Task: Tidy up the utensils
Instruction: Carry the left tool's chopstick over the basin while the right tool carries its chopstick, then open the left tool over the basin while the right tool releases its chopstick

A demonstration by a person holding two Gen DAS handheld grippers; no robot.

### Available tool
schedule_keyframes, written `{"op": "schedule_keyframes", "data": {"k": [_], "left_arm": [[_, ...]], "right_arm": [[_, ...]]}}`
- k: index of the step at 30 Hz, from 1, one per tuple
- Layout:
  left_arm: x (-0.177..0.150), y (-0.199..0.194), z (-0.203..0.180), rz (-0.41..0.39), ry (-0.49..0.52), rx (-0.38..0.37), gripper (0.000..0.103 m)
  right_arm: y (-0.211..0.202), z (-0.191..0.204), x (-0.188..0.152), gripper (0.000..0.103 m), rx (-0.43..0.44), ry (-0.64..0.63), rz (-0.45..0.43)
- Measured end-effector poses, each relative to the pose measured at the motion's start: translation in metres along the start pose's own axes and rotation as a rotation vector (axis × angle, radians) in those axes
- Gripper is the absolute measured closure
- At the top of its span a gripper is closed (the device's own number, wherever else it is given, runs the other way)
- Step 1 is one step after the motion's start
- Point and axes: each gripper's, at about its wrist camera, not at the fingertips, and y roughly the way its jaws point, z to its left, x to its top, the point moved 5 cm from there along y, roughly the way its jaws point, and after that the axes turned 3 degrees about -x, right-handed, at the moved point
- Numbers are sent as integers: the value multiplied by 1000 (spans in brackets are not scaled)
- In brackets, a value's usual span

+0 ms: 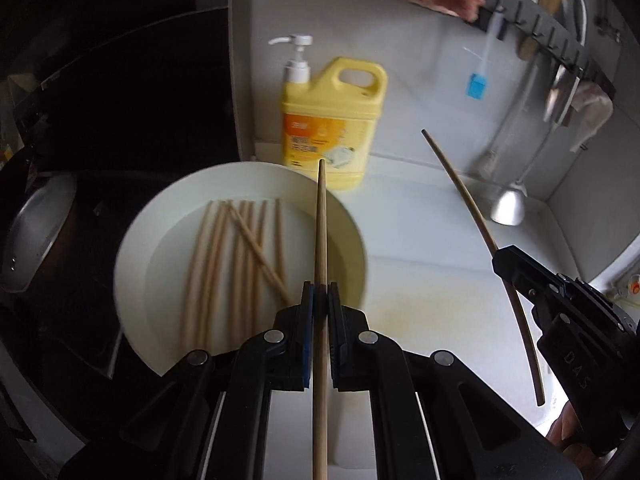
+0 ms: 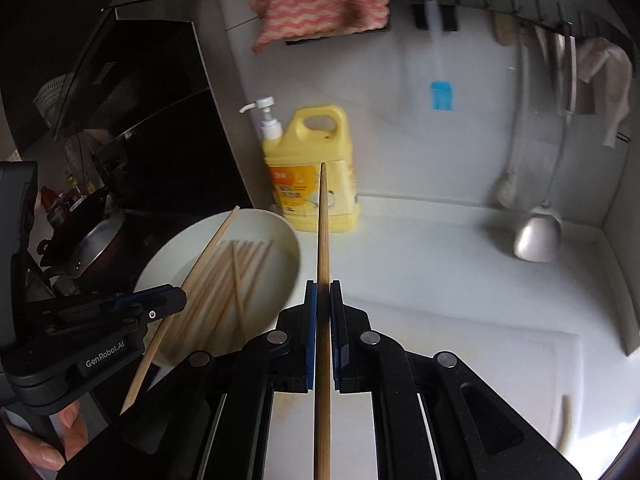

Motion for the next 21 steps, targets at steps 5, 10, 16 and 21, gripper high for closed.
{"op": "schedule_keyframes", "data": {"k": [5, 10, 16, 21], "left_arm": [[29, 23, 81, 3, -27, 25, 96], [40, 56, 121, 43, -50, 17, 96], [40, 83, 135, 75, -71, -6, 96], [34, 102, 137, 117, -74, 6, 96]], "right_arm": [[55, 55, 19, 97, 20, 13, 33], [97, 85, 23, 97, 4, 38, 72], [138, 93, 12, 97, 2, 50, 158], [157, 96, 5, 97, 9, 40, 204]]}}
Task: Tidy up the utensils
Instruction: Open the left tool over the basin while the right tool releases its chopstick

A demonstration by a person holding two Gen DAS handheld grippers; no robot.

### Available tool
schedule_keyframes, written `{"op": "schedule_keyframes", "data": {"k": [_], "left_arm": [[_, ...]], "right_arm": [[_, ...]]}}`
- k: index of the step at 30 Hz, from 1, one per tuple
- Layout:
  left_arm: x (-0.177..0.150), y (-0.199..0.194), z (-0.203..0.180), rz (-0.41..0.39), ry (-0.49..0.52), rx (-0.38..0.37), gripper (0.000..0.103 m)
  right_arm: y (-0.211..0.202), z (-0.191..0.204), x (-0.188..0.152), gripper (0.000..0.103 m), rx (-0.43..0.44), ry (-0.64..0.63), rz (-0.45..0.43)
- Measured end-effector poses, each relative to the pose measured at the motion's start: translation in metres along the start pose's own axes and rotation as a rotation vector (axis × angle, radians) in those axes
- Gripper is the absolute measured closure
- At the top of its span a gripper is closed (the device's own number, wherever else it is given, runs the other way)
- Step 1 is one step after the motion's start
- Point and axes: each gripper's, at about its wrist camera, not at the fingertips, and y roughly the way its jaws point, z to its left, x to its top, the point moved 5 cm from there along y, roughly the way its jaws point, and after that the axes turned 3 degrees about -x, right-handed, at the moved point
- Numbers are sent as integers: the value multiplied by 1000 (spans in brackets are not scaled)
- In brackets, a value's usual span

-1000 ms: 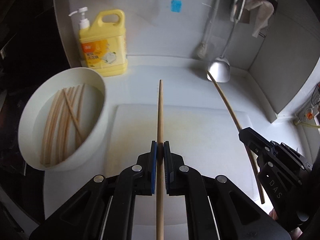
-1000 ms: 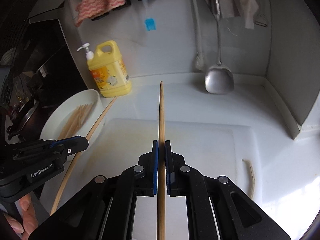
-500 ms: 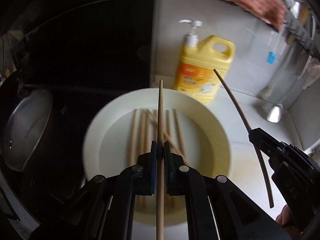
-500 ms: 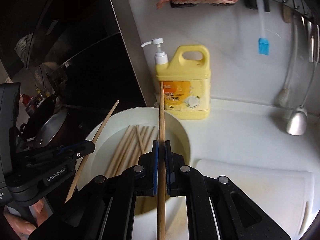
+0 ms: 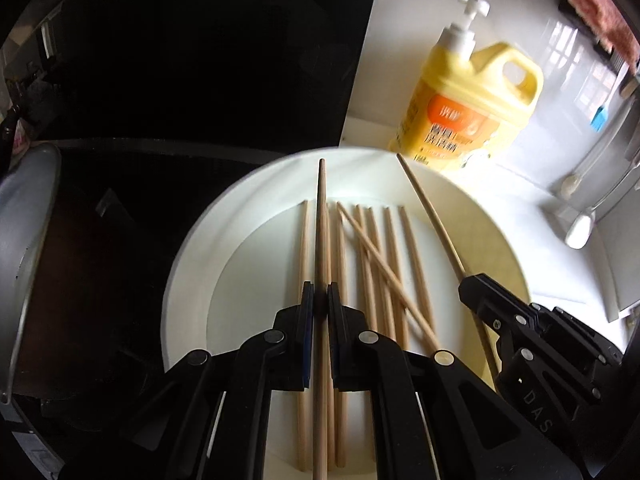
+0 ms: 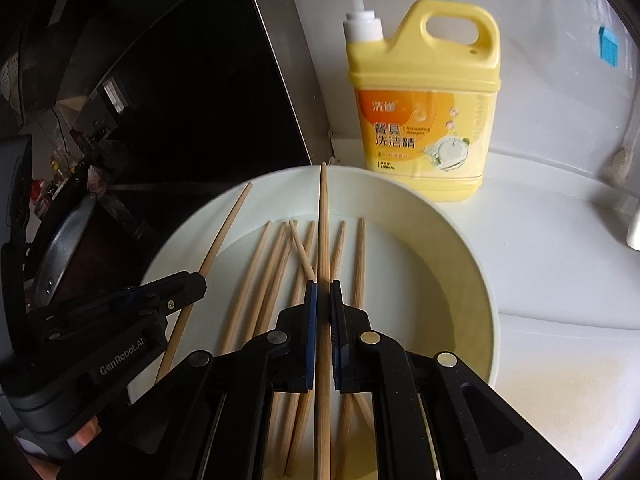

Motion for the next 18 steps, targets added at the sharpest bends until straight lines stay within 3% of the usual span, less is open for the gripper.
{"op": "schedule_keyframes", "data": {"k": [13, 15, 17, 18], "left_arm": [[-10, 27, 2, 77, -29, 59, 93], [-11, 25, 3, 83, -36, 69, 74], [-12, 18, 4, 62, -41, 96, 40], [-13, 14, 4, 49, -41, 105, 37]], "right_arm": [[22, -10, -11, 97, -5, -28, 81], [24, -14, -7, 96, 0, -24, 67], [18, -17, -7, 89, -13, -35, 51], [14, -18, -7, 84, -14, -40, 45]]}}
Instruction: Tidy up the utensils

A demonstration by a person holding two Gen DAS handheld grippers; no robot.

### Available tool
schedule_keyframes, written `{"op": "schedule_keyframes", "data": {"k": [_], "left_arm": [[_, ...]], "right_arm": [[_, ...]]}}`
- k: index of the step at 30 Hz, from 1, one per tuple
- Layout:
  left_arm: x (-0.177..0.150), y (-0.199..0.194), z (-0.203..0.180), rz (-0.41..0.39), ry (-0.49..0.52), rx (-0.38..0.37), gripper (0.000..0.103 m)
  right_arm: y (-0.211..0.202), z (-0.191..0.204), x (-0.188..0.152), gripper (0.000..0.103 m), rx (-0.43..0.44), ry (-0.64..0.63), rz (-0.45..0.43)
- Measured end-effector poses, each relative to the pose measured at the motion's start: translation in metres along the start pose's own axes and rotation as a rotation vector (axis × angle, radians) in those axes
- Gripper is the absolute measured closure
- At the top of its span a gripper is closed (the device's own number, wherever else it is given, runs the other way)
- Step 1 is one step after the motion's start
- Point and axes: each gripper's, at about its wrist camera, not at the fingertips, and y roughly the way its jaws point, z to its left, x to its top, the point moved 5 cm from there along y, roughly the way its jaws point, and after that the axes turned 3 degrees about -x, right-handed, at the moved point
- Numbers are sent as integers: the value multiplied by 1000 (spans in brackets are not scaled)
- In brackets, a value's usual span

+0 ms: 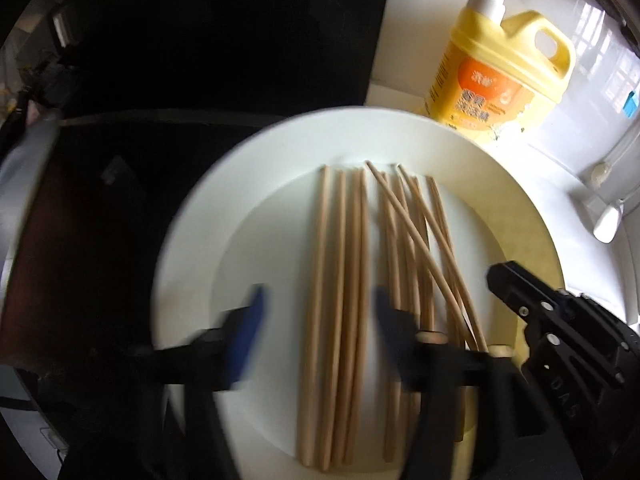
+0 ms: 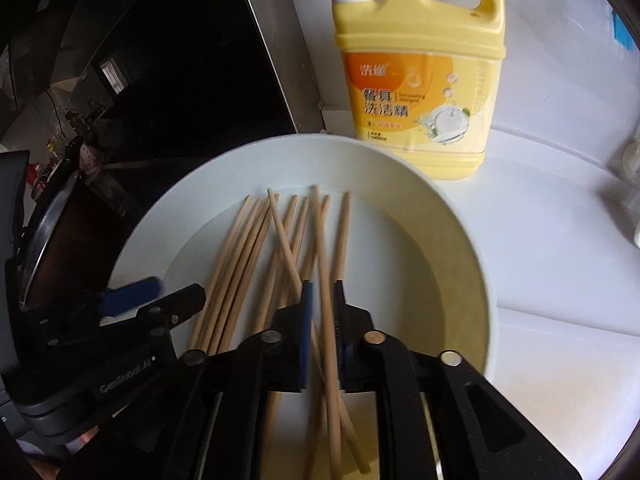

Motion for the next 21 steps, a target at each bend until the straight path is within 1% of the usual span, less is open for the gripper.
{"op": "schedule_keyframes", "data": {"k": [3, 4, 5, 6, 7, 9, 11, 12, 13, 16, 17, 20, 21], "left_arm": [[-1, -13, 2, -18, -2, 38, 30], [-2, -16, 4, -18, -5, 54, 24], [-3, -19, 6, -20, -11, 69, 17], [-2, -21, 6, -20, -18, 82, 15], [-4, -24, 8, -19, -27, 94, 14], [-6, -29, 10, -12, -33, 98, 14], [-9, -34, 11, -10, -32, 118, 14], [-10, -36, 15, -6, -31, 126, 14], [-12, -38, 15, -3, -31, 135, 14], [-16, -50, 16, -10, -34, 149, 12], [-18, -55, 17, -13, -37, 148, 10], [-20, -68, 15, -22, -37, 150, 10], [-19, -69, 14, -26, -36, 149, 9]], "right_arm": [[-11, -4, -2, 82, -12, -17, -9], [-13, -5, -2, 80, -14, -21, -8], [-16, -6, -3, 75, -16, -22, -9], [-19, -8, -4, 68, -20, -23, -9], [-23, -9, -4, 65, -23, -23, -11], [-29, -11, -5, 65, -25, -25, -15], [-34, -13, -6, 64, -30, -24, -11], [-36, -13, -6, 59, -34, -24, -7], [-37, -13, -7, 56, -41, -28, -4], [-43, -11, -8, 54, -48, -38, 2], [-45, -11, -8, 51, -51, -36, 2], [-52, -11, -8, 43, -47, -25, 11], [-55, -10, -9, 42, -45, -22, 14]]}}
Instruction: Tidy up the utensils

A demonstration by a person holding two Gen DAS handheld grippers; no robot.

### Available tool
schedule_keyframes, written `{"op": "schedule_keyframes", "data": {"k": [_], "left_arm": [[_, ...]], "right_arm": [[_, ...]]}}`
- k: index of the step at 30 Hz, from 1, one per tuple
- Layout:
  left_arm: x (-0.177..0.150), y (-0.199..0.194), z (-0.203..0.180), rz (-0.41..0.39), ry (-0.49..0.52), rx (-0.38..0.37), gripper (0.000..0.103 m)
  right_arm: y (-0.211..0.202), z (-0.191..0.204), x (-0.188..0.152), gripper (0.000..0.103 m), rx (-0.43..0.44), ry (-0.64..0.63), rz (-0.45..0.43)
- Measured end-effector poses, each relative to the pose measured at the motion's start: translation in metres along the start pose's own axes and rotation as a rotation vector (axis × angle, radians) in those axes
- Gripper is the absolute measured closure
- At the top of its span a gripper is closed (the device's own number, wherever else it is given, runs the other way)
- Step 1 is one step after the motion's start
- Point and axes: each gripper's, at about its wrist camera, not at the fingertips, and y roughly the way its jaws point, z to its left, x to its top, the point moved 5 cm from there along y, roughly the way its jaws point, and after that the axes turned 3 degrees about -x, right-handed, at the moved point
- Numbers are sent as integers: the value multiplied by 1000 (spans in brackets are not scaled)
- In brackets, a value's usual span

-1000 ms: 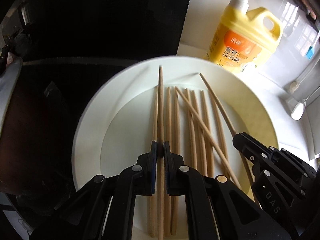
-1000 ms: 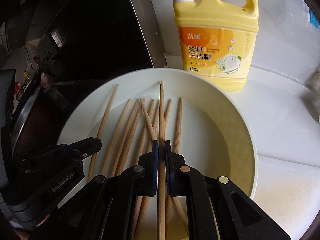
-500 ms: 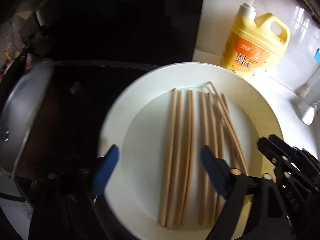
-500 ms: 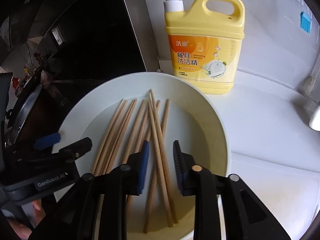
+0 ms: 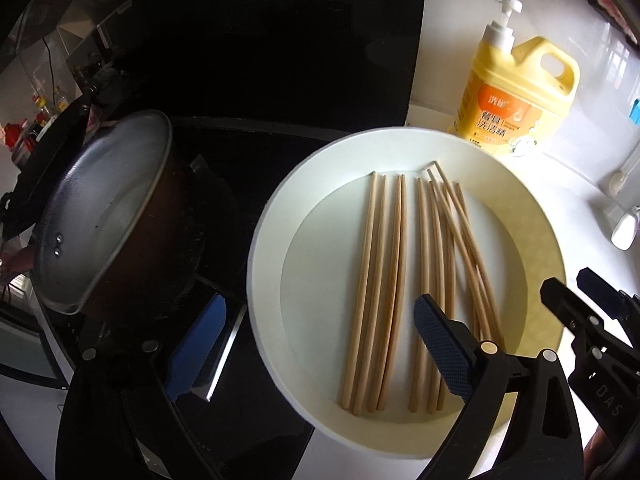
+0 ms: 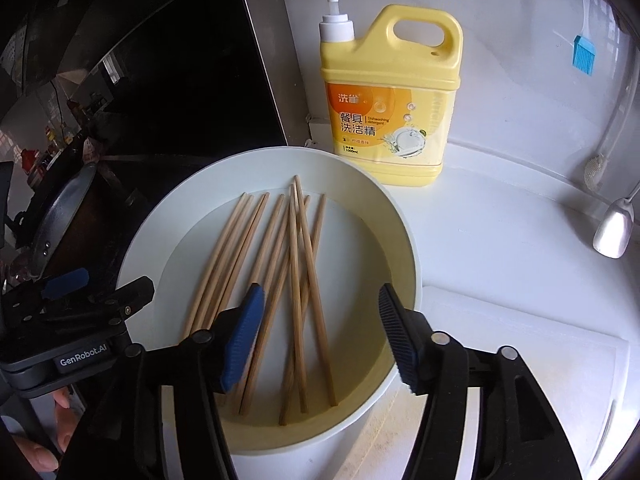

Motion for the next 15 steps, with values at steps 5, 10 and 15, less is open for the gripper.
{"op": "schedule_keyframes", "data": {"k": [5, 10, 15], "left_arm": [[3, -21, -2, -32, 1, -12, 7], [3, -40, -4, -47, -8, -29, 7], [2, -57, -3, -59, -18, -50, 7]], "right_arm": [[-15, 0, -1, 37, 2, 11, -1], [-29, -2, -3, 35, -11, 21, 9], [-45, -3, -6, 34, -22, 21, 0]]}}
